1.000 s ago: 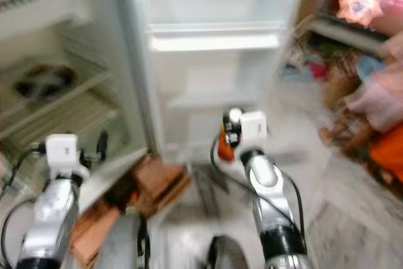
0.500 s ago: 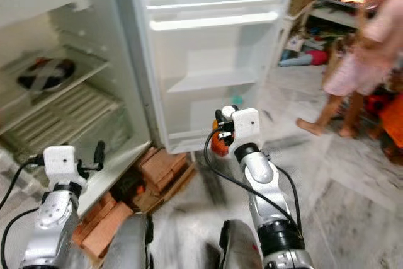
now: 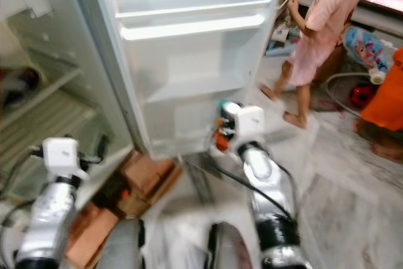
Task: Restocking fridge
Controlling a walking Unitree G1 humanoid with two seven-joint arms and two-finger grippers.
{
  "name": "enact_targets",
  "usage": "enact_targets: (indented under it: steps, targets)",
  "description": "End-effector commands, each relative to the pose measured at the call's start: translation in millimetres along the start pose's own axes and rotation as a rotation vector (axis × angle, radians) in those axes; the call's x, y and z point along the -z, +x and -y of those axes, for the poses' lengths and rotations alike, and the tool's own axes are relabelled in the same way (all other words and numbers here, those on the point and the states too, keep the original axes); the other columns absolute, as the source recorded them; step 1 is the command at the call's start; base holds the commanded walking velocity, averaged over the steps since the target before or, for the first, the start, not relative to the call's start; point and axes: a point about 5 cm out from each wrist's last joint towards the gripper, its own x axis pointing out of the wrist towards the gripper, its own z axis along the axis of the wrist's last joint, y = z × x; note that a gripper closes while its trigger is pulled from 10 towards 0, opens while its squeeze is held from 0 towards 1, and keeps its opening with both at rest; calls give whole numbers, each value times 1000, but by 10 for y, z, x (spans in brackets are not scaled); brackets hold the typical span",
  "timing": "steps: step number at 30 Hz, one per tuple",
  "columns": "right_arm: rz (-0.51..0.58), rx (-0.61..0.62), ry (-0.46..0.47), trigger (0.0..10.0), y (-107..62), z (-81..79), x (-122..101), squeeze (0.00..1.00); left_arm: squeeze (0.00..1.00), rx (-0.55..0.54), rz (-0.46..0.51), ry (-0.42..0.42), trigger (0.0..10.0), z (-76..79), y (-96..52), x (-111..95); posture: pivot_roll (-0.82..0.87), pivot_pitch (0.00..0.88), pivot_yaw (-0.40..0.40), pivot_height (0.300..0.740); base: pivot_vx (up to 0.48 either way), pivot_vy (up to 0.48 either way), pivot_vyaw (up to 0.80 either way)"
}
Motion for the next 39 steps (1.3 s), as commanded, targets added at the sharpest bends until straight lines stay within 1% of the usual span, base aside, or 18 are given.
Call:
enact_targets:
  steps: [1,4,8,10,12,18,21,25,29,35,39]
  targets:
    - [24,14,-33,10000,-52,129,-47,0,0,25,7,-13,10000,99,8,-17,17,38,-26,658,352,0,0]
    - [31,1,-44,10000,-58,116,-54,0,0,27,7,-14,10000,102,11,-15,17,38,-26,658,338,0,644]
    - [26,3,-37,10000,-58,110,-43,0,0,26,6,-15,10000,107,11,-12,17,37,-27,658,324,0,709]
    - [22,0,-16,10000,-59,106,-34,0,0,24,5,-17,10000,107,10,-10,17,38,-28,658,0,0,0]
    - [20,-3,-15,10000,-60,104,-32,0,0,24,4,-17,10000,106,10,-10,17,38,-28,658,0,0,0]
    - [27,-38,-37,10000,-70,78,-41,0,0,25,5,-6,10000,101,6,-4,16,42,-30,658,0,0,0]
    - [31,-36,-35,10000,-63,73,-52,0,0,26,6,-9,10000,107,5,-3,15,44,-31,658,246,0,527]
    - [21,-24,-31,10000,-59,90,-43,0,0,27,4,-15,10000,113,5,-1,14,45,-32,658,269,0,0]
    - [11,1,-49,10000,-70,130,-25,0,0,29,2,-7,10000,122,-3,8,13,44,-33,658,0,0,0]
    - [5,4,-54,10000,-73,133,-11,0,0,32,3,-11,10000,131,-3,13,13,42,-34,658,166,0,0]
    - [-7,7,-51,10000,-68,133,8,0,0,32,-1,-13,10000,133,-3,16,13,42,-34,658,0,0,0]
